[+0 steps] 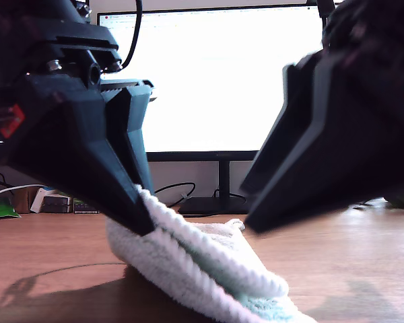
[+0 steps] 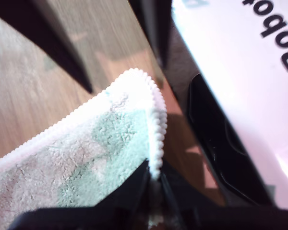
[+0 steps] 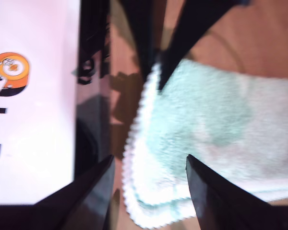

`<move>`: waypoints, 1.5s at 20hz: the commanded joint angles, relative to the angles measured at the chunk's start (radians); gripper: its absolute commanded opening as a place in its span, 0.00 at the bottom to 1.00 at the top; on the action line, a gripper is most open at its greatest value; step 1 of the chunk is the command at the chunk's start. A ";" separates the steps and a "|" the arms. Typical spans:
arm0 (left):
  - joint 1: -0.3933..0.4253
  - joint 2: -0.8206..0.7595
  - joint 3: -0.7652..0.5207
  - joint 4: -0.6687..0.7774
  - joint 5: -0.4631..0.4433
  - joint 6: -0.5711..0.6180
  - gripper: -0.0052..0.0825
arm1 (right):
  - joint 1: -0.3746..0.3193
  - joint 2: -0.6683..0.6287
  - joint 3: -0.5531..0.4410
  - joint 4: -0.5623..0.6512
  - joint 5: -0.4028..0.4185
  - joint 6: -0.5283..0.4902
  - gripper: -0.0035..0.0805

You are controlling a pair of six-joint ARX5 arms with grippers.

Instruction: Fold the tea towel to a neat square and place it to the right

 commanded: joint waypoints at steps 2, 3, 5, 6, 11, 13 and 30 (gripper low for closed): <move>-0.003 0.010 0.000 0.002 0.010 -0.034 0.03 | 0.021 0.048 -0.022 0.051 -0.001 0.029 0.55; -0.003 0.010 0.000 0.002 0.010 -0.040 0.03 | 0.024 0.067 -0.022 0.060 -0.001 0.031 0.55; -0.002 0.010 0.000 0.002 0.010 -0.040 0.03 | 0.031 0.109 -0.022 0.072 0.001 0.031 0.55; -0.002 0.010 0.000 0.002 0.010 -0.040 0.03 | 0.033 0.130 -0.022 0.078 0.005 0.031 0.55; -0.001 0.010 0.002 0.002 0.010 -0.056 0.03 | 0.035 0.222 -0.022 0.111 0.061 0.031 0.55; 0.008 0.010 0.005 0.000 0.010 -0.069 0.03 | 0.035 0.251 -0.022 0.123 0.084 0.029 0.55; 0.041 0.010 0.036 -0.066 0.010 -0.068 0.03 | 0.035 0.270 -0.018 0.099 0.172 0.021 0.03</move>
